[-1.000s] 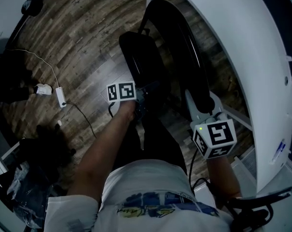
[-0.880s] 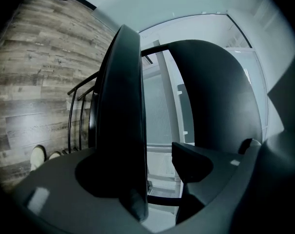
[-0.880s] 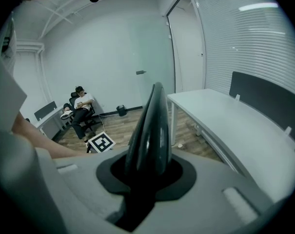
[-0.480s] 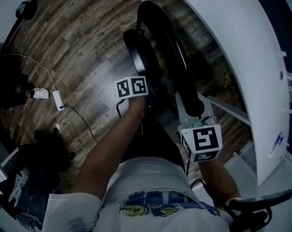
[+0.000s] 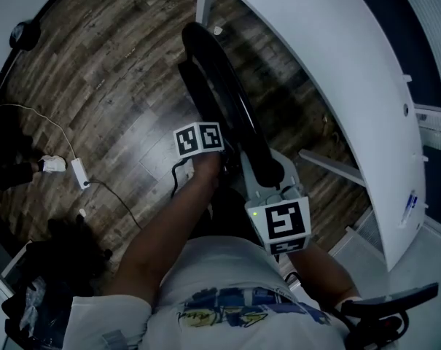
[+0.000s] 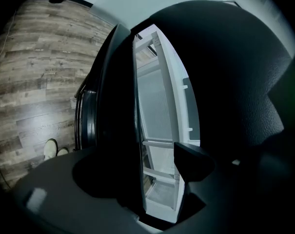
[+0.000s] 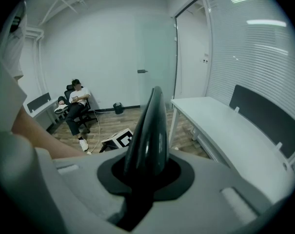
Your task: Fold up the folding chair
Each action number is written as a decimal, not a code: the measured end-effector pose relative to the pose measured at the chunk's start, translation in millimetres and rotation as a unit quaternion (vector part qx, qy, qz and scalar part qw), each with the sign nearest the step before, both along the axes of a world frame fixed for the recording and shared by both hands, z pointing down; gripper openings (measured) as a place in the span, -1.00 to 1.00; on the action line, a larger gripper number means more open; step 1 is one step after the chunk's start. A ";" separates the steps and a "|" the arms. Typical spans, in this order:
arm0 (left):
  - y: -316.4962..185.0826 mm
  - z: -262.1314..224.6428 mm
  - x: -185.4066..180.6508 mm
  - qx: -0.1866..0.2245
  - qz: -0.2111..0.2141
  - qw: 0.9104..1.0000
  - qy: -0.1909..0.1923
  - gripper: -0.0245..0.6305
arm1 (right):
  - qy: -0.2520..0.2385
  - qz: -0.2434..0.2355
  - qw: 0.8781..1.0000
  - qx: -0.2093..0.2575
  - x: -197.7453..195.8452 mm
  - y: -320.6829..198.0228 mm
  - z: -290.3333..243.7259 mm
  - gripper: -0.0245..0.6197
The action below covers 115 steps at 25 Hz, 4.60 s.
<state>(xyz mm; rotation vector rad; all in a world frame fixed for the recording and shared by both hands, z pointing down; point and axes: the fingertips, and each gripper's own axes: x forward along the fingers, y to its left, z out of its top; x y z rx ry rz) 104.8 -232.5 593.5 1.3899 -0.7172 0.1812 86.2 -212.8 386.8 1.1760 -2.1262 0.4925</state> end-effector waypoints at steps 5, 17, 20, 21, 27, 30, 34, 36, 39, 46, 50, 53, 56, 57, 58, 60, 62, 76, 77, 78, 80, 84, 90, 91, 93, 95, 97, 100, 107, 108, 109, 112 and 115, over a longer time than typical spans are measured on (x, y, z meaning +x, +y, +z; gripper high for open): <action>-8.2 -2.6 -6.8 -0.016 -0.012 1.000 -0.002 0.16 | 0.006 -0.019 1.000 0.008 -9.6 -8.7 -5.4 -0.75; -105.5 -19.5 -5.2 0.005 -0.088 0.996 -0.031 0.14 | -0.034 -0.100 0.994 0.034 4.0 -89.9 -24.9 -0.74; -127.3 -16.7 0.7 0.002 -0.101 0.993 -0.057 0.14 | -0.061 -0.107 0.992 0.024 22.4 -115.2 -21.9 -0.74; -132.9 -15.1 3.9 0.000 -0.107 0.992 -0.062 0.14 | -0.067 -0.111 0.991 0.021 28.4 -122.5 -20.0 -0.74; -158.7 4.3 22.6 -0.015 -0.142 0.986 -0.080 0.14 | -0.088 -0.144 0.986 0.008 58.3 -156.5 1.2 -0.74; -165.7 16.5 37.5 -0.024 -0.155 0.984 -0.079 0.14 | -0.090 -0.156 0.984 -0.002 75.1 -167.5 13.7 -0.74; -179.0 24.8 62.8 -0.028 -0.156 0.984 -0.076 0.13 | -0.098 -0.159 0.982 -0.007 103.2 -185.5 22.2 -0.74; -187.8 24.5 73.9 -0.026 -0.152 0.985 -0.075 0.13 | -0.103 -0.155 0.982 -0.010 117.2 -196.7 24.8 -0.74; -198.7 27.6 85.3 -0.029 -0.145 0.987 -0.069 0.13 | -0.109 -0.152 0.982 -0.019 133.7 -213.1 32.5 -0.74; -228.9 26.7 105.6 0.006 -0.135 0.989 -0.052 0.06 | -0.120 -0.149 0.981 -0.040 173.9 -255.6 43.5 -0.74; -229.8 23.4 109.4 0.025 -0.124 0.992 -0.026 0.06 | -0.118 -0.146 0.982 -0.026 180.3 -261.1 43.5 -0.74; -215.3 23.7 92.1 0.031 -0.107 0.993 -0.037 0.06 | -0.128 -0.143 0.981 -0.028 179.0 -263.0 50.8 -0.74; -204.9 12.1 90.0 0.055 -0.104 0.993 -0.027 0.06 | -0.129 -0.142 0.981 -0.033 189.6 -266.8 52.6 -0.74; -201.3 6.2 87.6 0.068 -0.104 0.992 -0.025 0.06 | -0.127 -0.144 0.981 -0.032 190.8 -266.8 52.2 -0.74; -197.6 0.2 84.7 0.080 -0.103 0.991 -0.024 0.05 | -0.125 -0.146 0.981 -0.031 191.5 -266.4 52.0 -0.74; -190.1 -13.1 78.2 0.103 -0.099 0.990 -0.021 0.05 | -0.123 -0.145 0.981 -0.029 193.1 -264.9 52.8 -0.73; -184.9 -30.4 69.2 0.130 -0.087 0.987 -0.019 0.04 | -0.125 -0.143 0.981 -0.027 192.4 -264.3 54.1 -0.73; -150.7 -127.0 6.5 0.252 -0.059 0.966 -0.024 -0.01 | -0.073 -0.118 0.990 -0.028 219.3 -259.1 43.6 -0.37; -147.5 -131.4 6.2 0.258 -0.060 0.964 -0.019 -0.01 | -0.063 -0.110 0.992 -0.026 229.1 -256.5 37.8 -0.37; -144.5 -136.4 4.7 0.264 -0.058 0.963 -0.015 -0.01 | -0.054 -0.100 0.993 -0.021 238.1 -254.6 31.3 -0.37; -139.4 -150.7 -14.1 0.282 -0.048 0.958 -0.025 -0.01 | -0.054 -0.081 0.995 -0.005 239.9 -253.6 22.5 -0.37; -122.7 -180.9 -32.0 0.318 -0.021 0.947 -0.040 -0.01 | -0.057 -0.055 0.997 0.007 244.8 -235.0 1.7 -0.37; -83.7 -220.8 -57.1 0.355 0.018 0.934 -0.048 -0.19 | -0.049 -0.048 0.997 0.036 209.8 -174.5 -37.4 -0.37; -82.2 -226.4 -64.0 0.362 0.021 0.930 -0.053 -0.25 | -0.055 -0.052 0.996 0.040 198.1 -167.4 -40.4 -0.37; -83.3 -237.3 -73.3 0.377 0.026 0.924 -0.048 -0.47 | -0.055 -0.056 0.996 0.049 178.0 -153.4 -48.0 -0.43; -77.9 -246.4 -89.3 0.388 0.031 0.920 -0.047 -0.68 | -0.056 -0.056 0.995 0.052 153.0 -137.6 -53.3 -0.54; -64.8 -250.9 -100.3 0.401 0.045 0.913 -0.053 -0.78 | -0.057 -0.043 0.996 0.054 137.4 -118.2 -58.0 -0.77; -43.6 -257.3 -111.8 0.418 0.073 0.904 -0.061 -0.92 | -0.050 -0.015 0.997 0.063 126.7 -91.6 -68.5 -0.91; -6.5 -259.9 -130.0 0.441 0.130 0.885 -0.074 -0.92 | -0.044 0.032 0.996 0.075 106.3 -29.7 -77.8 -0.91; -0.9 -260.0 -132.4 0.445 0.137 0.882 -0.076 -0.93 | -0.046 0.036 0.995 0.075 102.3 -22.1 -77.9 -0.91; 5.1 -260.0 -131.8 0.447 0.144 0.880 -0.076 -0.93 | -0.048 0.039 0.995 0.075 100.3 -13.0 -78.8 -0.91; 20.4 -264.8 -123.3 0.451 0.163 0.875 -0.071 -0.93 | -0.052 0.044 0.994 0.081 99.6 12.3 -86.8 -0.91; 30.8 -273.4 -115.2 0.463 0.173 0.866 -0.078 -0.92 | -0.057 0.042 0.993 0.091 100.0 31.4 -93.6 -0.91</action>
